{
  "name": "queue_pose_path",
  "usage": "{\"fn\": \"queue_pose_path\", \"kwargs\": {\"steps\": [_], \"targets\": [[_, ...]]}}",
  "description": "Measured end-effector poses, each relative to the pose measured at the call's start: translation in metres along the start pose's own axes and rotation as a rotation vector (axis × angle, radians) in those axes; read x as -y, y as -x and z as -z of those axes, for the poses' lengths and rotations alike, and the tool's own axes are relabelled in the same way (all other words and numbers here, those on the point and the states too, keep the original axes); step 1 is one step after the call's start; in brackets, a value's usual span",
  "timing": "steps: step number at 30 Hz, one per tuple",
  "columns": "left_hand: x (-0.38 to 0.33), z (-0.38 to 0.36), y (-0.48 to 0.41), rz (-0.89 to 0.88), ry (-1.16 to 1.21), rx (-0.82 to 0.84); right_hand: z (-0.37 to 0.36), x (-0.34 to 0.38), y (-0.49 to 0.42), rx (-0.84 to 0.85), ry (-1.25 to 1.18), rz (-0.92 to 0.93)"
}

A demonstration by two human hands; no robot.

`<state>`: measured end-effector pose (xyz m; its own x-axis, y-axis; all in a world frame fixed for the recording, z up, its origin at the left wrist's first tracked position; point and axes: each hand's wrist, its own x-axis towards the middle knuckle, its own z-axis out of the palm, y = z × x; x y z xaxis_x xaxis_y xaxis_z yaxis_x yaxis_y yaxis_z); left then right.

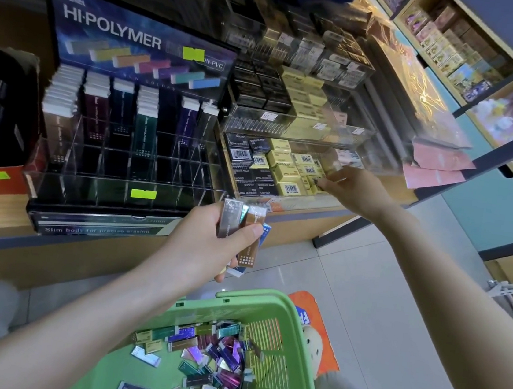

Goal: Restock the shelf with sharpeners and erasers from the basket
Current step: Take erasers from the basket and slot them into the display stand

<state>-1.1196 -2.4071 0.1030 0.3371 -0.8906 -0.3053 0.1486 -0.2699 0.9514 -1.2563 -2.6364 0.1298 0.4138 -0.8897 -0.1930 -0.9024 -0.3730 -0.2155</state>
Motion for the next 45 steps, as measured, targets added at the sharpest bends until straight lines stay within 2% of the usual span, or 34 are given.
{"fn": "queue_pose_path", "kwargs": {"steps": [6, 9, 15, 20, 24, 28, 34, 40, 45], "targets": [[0.0, -0.001, -0.001, -0.004, -0.014, 0.0, 0.012, 0.01, -0.004, 0.032, -0.142, -0.06], [0.001, -0.001, -0.002, -0.002, -0.01, -0.001, 0.017, 0.012, -0.002, 0.057, -0.217, -0.017], [0.0, -0.001, -0.003, -0.001, 0.003, -0.001, 0.016, 0.012, -0.002, 0.056, -0.087, 0.031], [0.0, -0.001, -0.003, -0.008, 0.001, 0.0, 0.014, 0.007, -0.001, 0.04, -0.236, 0.055], [0.0, 0.0, -0.003, -0.008, 0.002, 0.003, 0.015, 0.005, -0.004, 0.023, -0.158, 0.014], [0.001, 0.0, -0.003, -0.005, 0.01, 0.003, 0.021, 0.006, -0.009, 0.076, -0.077, -0.008], [0.001, -0.001, -0.004, -0.033, 0.014, 0.0, 0.014, 0.004, -0.011, -0.034, -0.071, -0.053], [0.001, -0.002, -0.005, -0.013, 0.022, -0.001, 0.007, 0.004, -0.007, -0.089, 0.057, 0.058], [-0.001, -0.002, -0.004, -0.015, 0.038, -0.014, -0.012, -0.005, 0.007, -0.22, 0.126, 0.138]]}}
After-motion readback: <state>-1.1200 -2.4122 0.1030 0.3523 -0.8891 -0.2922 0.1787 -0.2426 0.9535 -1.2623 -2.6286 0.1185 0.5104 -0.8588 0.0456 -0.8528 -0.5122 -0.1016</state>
